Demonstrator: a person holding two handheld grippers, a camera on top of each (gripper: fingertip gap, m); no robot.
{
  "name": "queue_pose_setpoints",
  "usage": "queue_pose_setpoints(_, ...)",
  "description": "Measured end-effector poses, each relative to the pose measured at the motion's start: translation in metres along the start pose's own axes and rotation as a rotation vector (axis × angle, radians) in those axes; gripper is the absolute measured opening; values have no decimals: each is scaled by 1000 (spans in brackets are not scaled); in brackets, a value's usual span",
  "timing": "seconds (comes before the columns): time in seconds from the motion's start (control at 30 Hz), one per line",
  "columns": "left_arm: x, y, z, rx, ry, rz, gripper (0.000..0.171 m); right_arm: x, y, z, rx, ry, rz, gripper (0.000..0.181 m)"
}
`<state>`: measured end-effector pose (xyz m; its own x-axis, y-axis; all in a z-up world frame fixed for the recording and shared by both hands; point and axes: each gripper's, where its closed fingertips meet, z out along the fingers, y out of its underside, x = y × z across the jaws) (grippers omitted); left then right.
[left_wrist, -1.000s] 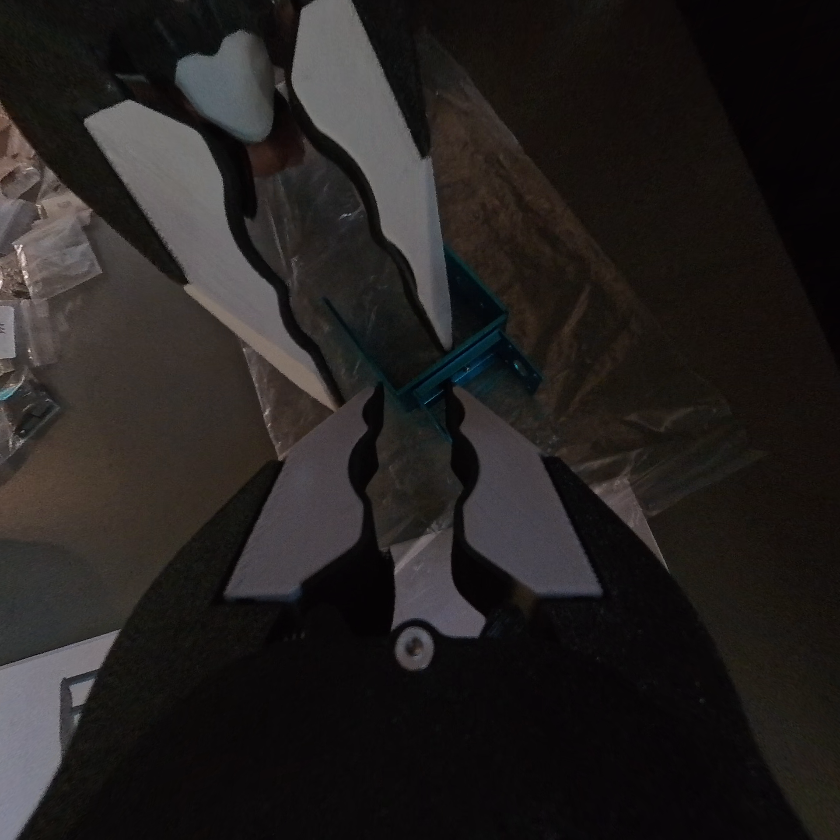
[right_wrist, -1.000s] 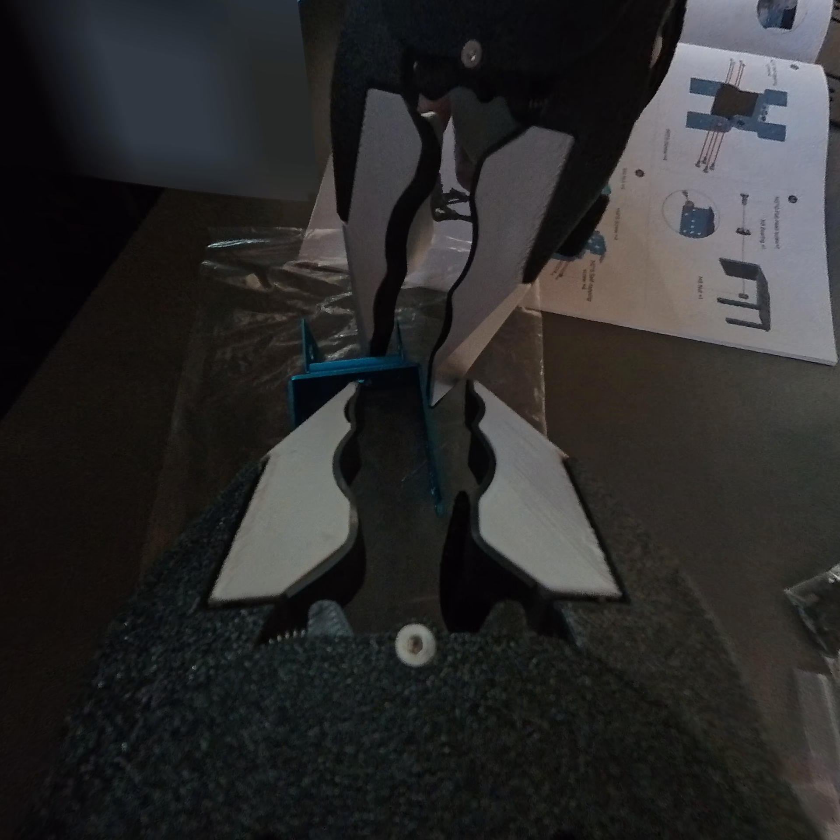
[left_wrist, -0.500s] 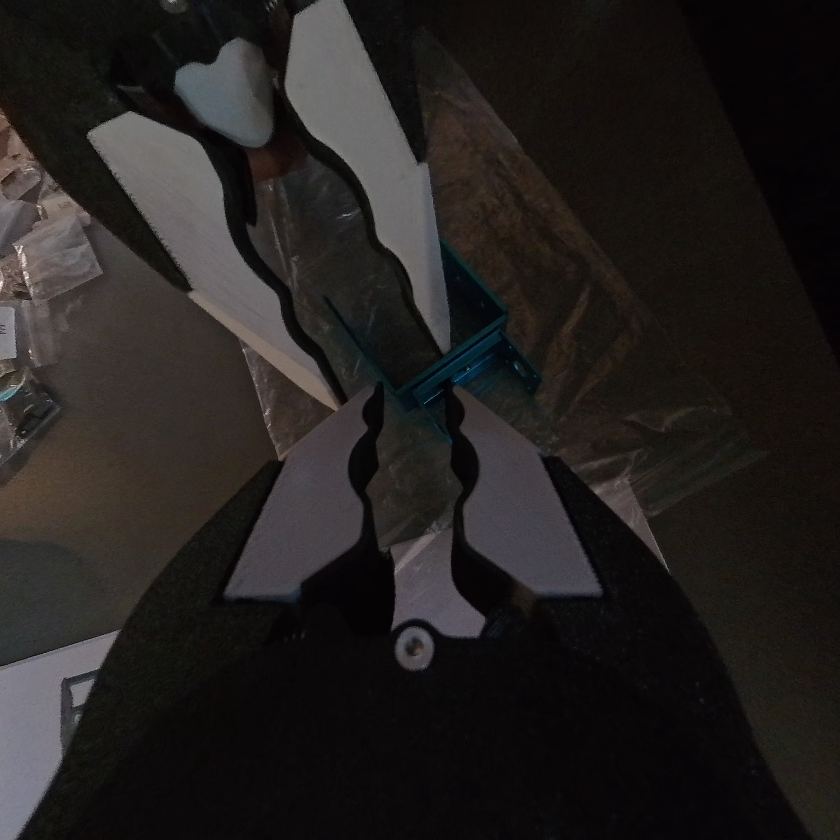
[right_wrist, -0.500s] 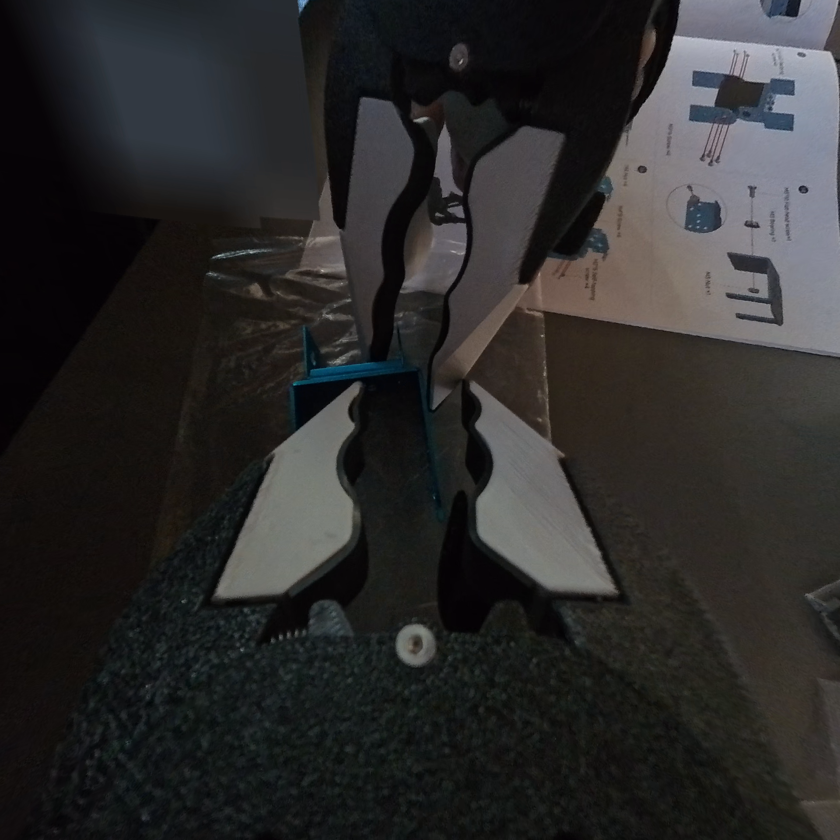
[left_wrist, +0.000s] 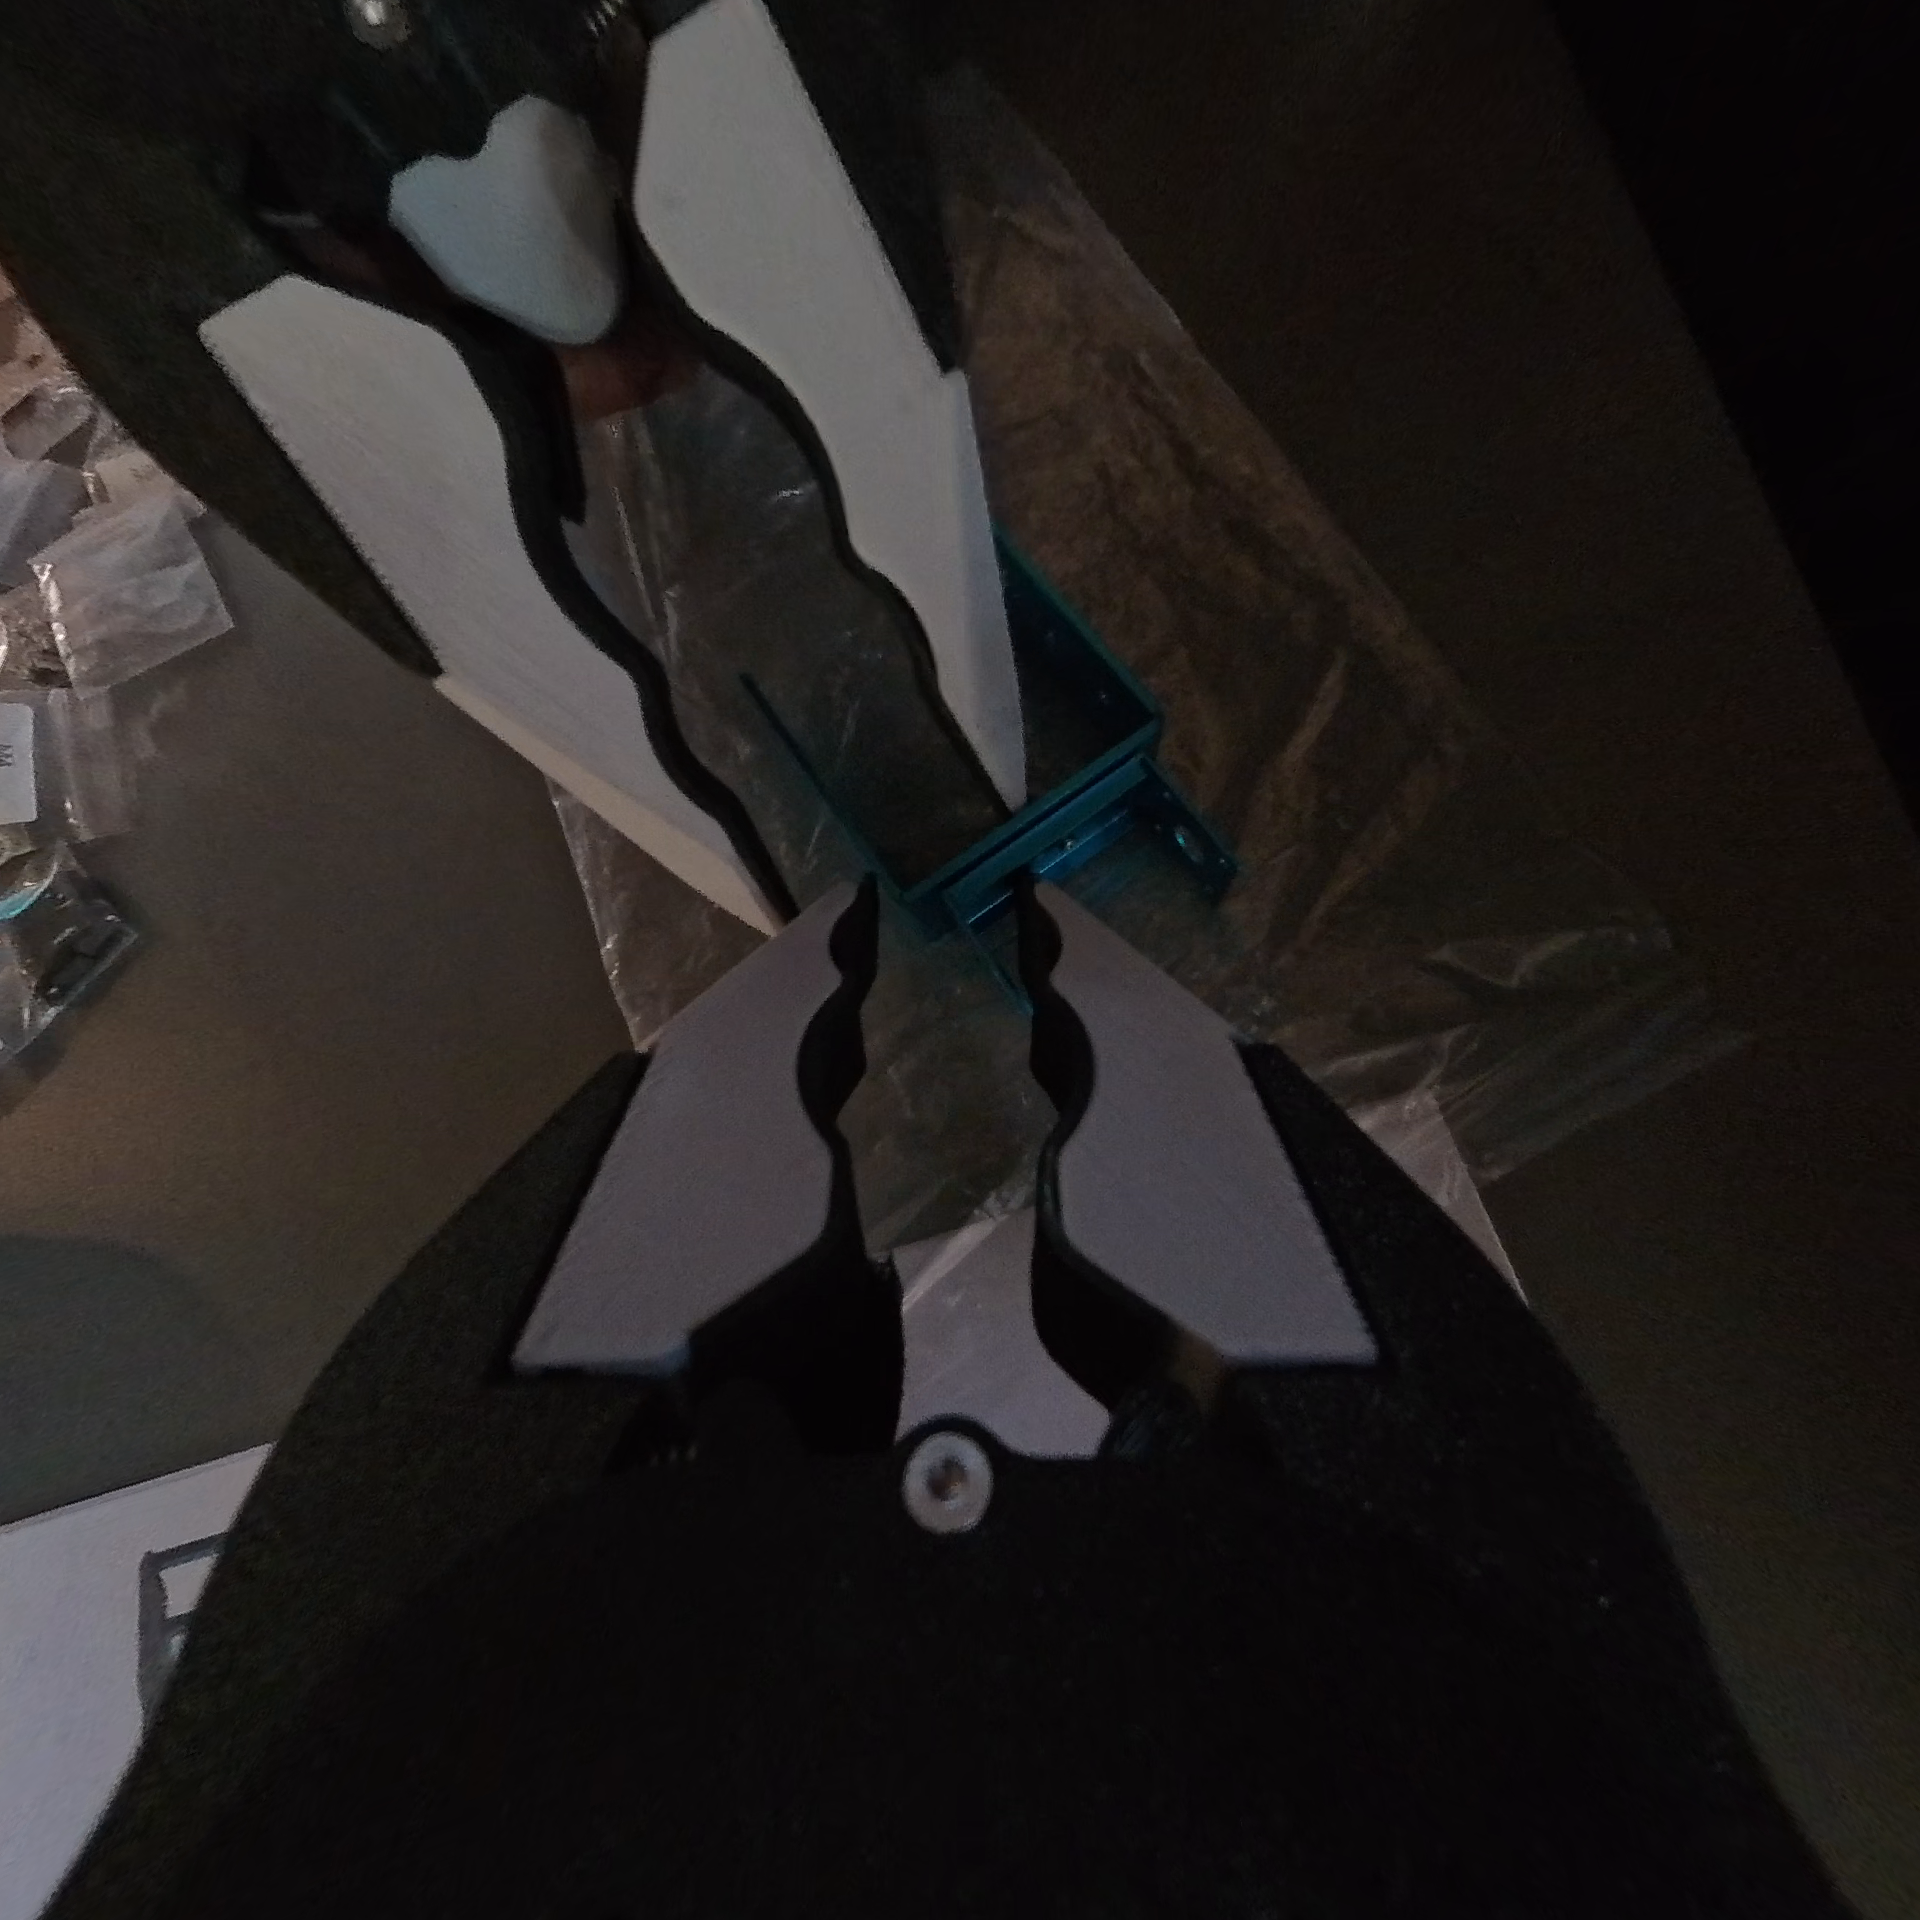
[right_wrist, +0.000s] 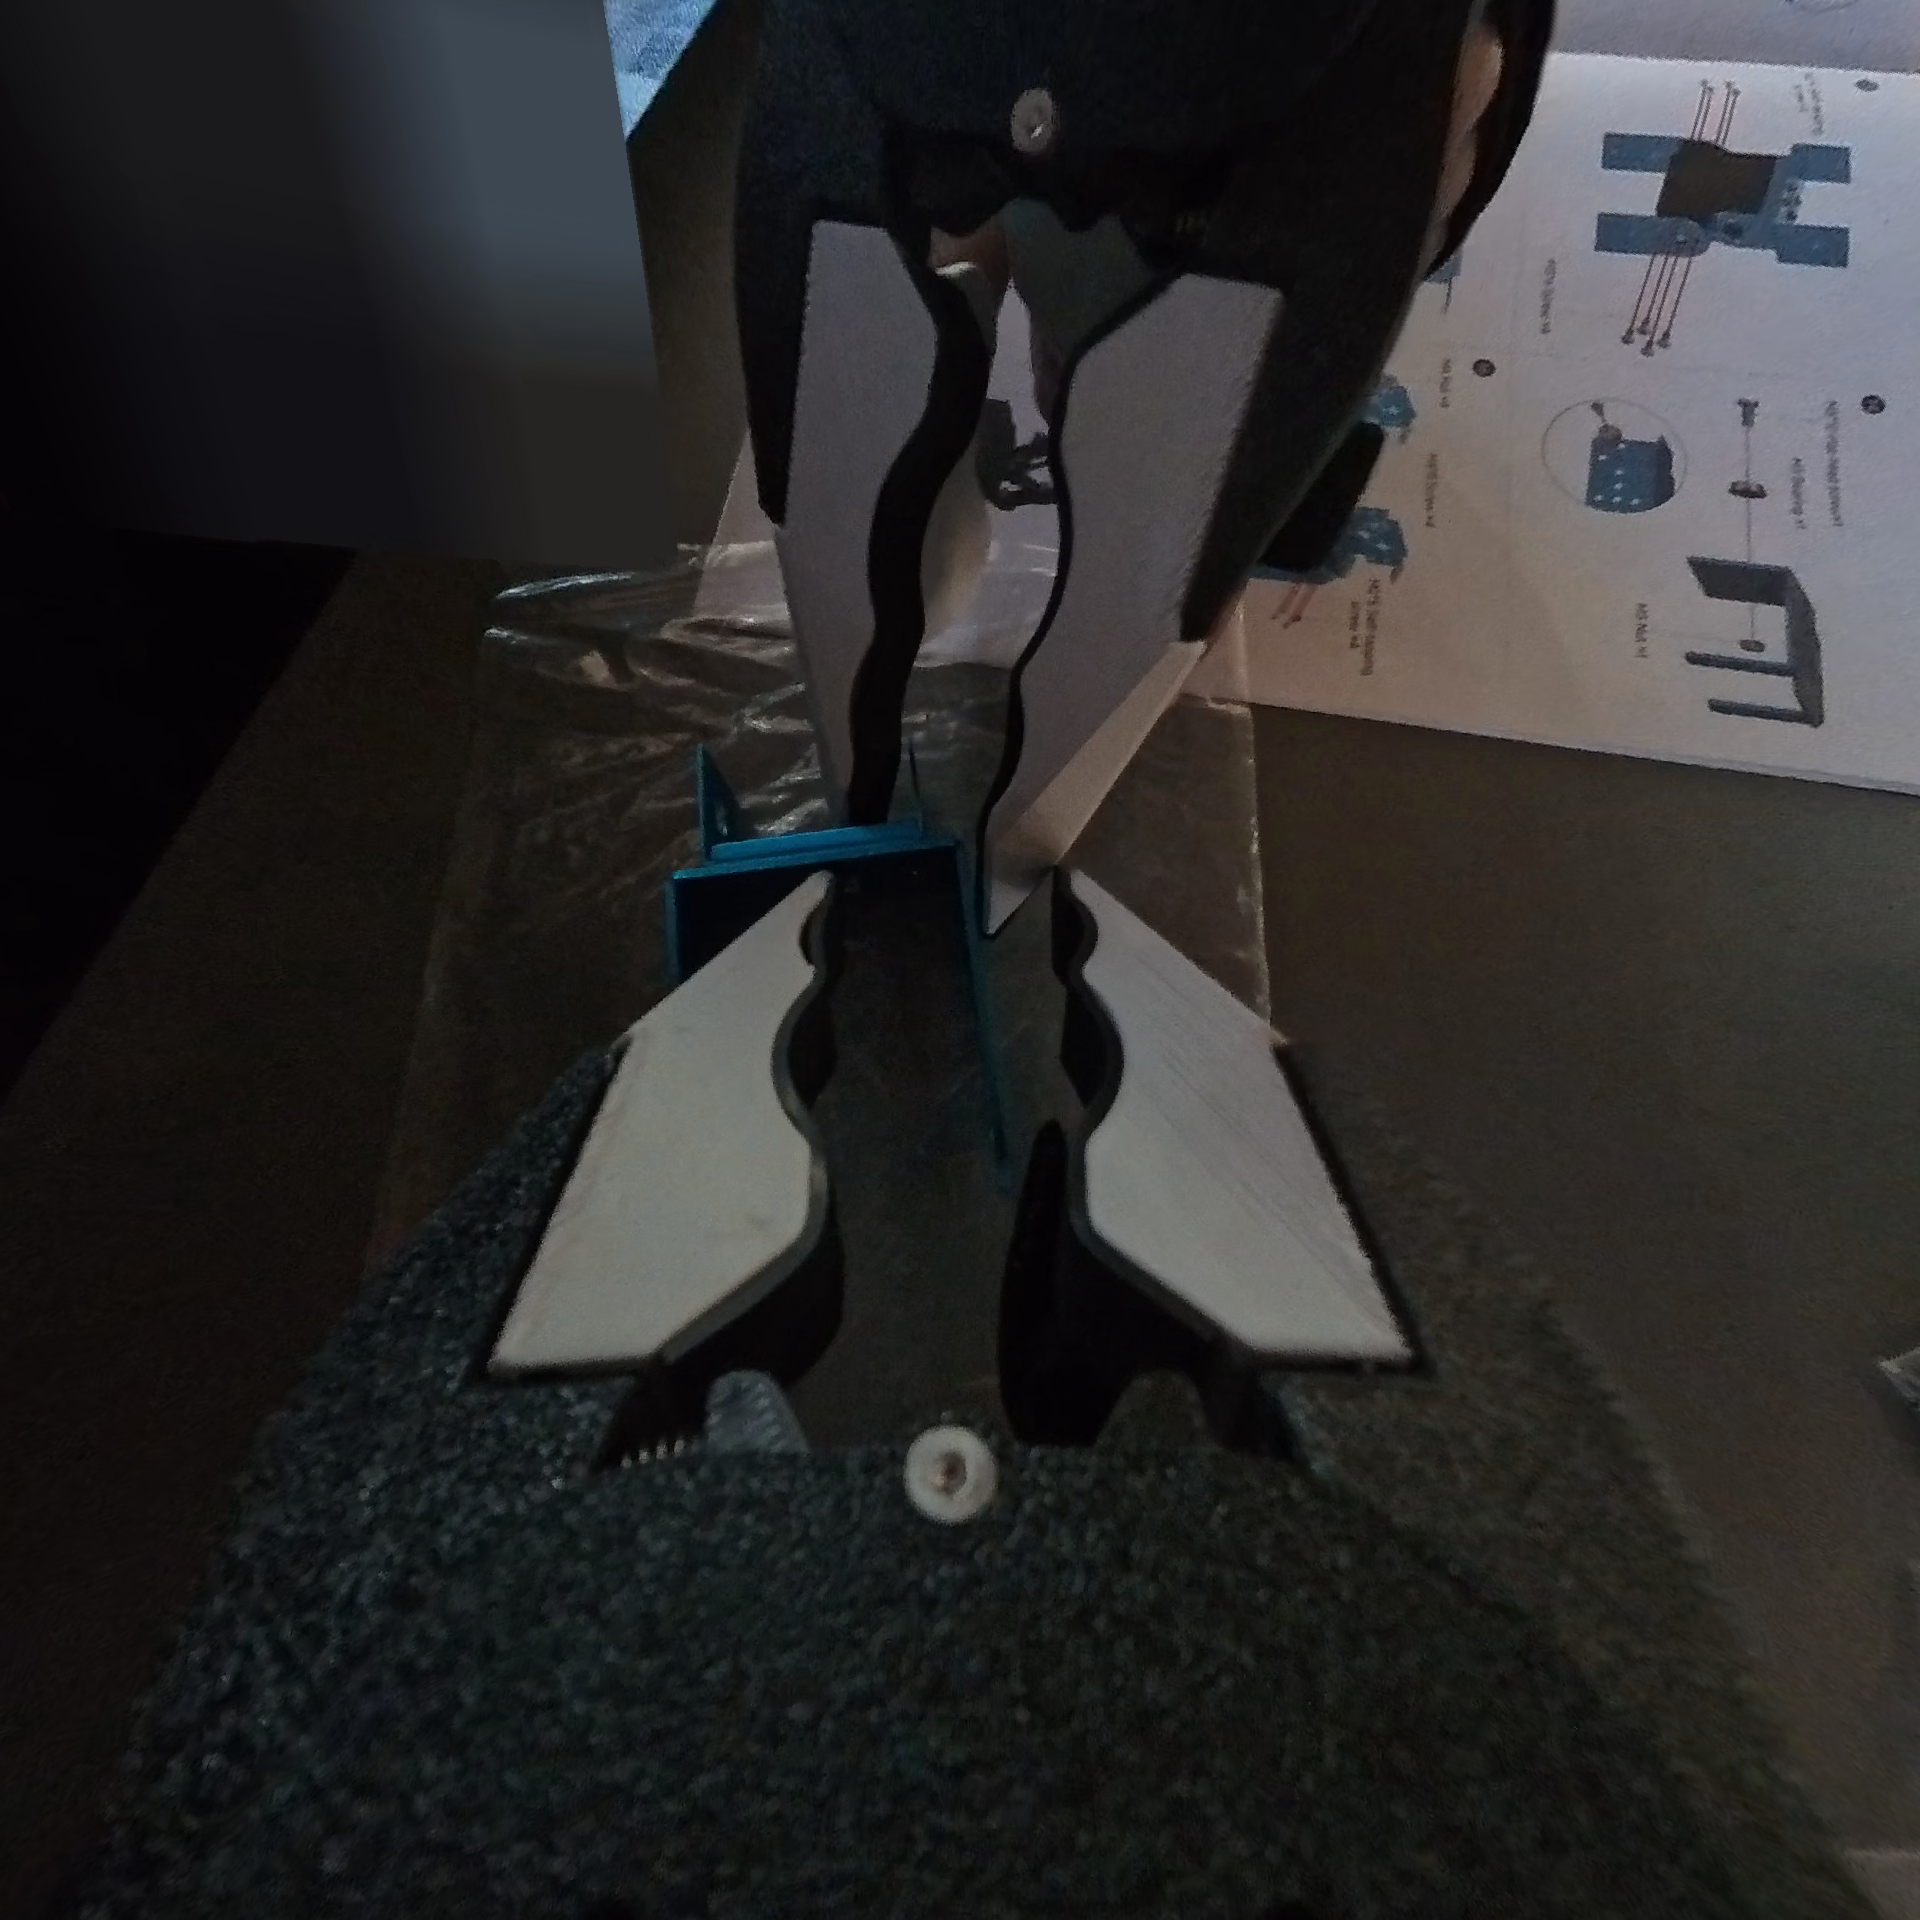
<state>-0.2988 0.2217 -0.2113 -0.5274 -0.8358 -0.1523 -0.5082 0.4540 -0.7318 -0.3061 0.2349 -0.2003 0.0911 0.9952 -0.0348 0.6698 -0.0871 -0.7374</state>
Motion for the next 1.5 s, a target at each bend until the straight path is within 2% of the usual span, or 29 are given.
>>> queue_pose_setpoints(0.27, 0, 0, 0, 0, 1, 1, 26, -2, 1, 0, -3, -9, -9, 42)
queue_pose_setpoints(0.53, 0, 0, 1, 0, 0, 3, 26, 2, -1, -2, 14, -25, 52, 33)
queue_pose_setpoints(0.8, 0, 0, 1, 0, 1, 3, 25, -1, 1, 1, -8, -14, 15, 39)
queue_pose_setpoints(0.9, 0, 0, 1, 0, -1, 4, 25, 2, 0, -1, 9, -22, 54, 31)
queue_pose_setpoints(1.03, 0, 0, 1, 0, -1, 3, 25, 0, -2, -3, 22, -40, 54, 34)
queue_pose_setpoints(1.2, 0, 0, 1, 0, -3, 5, 26, 0, 6, -1, -31, -15, 3, 40)
queue_pose_setpoints(1.3, 0, 0, 1, -1, -4, 6, 25, 4, 2, -9, -12, -4, 8, 39)
queue_pose_setpoints(1.4, 0, 1, 0, -5, -5, 5, 26, 10, -2, -23, 15, 21, -15, 30)
queue_pose_setpoints(1.47, 0, 5, -3, -26, -1, 1, 26, 2, 2, -33, -18, -31, -24, 34)
queue_pose_setpoints(1.5, 0, 5, -4, -29, 7, -7, 27, -4, 4, -38, -31, -73, -14, 44)
